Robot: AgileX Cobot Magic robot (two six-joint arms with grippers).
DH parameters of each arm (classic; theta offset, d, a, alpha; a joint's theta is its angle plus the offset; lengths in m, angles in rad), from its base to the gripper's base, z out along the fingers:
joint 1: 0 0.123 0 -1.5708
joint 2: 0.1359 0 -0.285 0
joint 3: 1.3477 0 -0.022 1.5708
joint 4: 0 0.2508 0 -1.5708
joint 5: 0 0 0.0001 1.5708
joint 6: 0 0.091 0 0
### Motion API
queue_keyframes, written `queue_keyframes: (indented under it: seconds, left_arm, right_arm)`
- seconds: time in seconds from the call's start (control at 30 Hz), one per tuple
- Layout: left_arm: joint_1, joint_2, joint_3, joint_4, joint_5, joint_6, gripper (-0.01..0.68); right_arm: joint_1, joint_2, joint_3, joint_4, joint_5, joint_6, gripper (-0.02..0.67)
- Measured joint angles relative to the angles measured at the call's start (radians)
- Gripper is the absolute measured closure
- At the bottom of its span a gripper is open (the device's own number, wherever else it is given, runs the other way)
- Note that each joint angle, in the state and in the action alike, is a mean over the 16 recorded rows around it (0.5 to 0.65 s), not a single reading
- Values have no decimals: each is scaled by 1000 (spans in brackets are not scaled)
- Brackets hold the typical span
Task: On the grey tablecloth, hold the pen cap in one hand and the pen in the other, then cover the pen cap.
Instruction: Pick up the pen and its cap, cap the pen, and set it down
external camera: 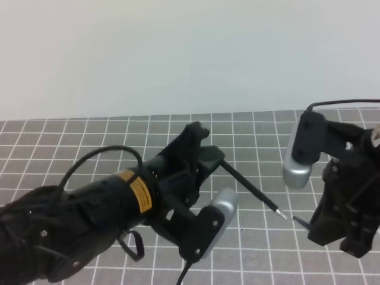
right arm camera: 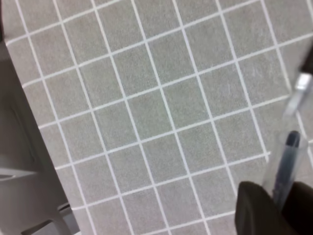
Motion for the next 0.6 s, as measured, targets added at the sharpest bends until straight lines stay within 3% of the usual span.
queue_keyframes:
  seconds: [0.6]
  left_arm:
    - [0,46,-36,-52,17,55,631]
  right_arm:
    - [0,38,0,20,0,4,563]
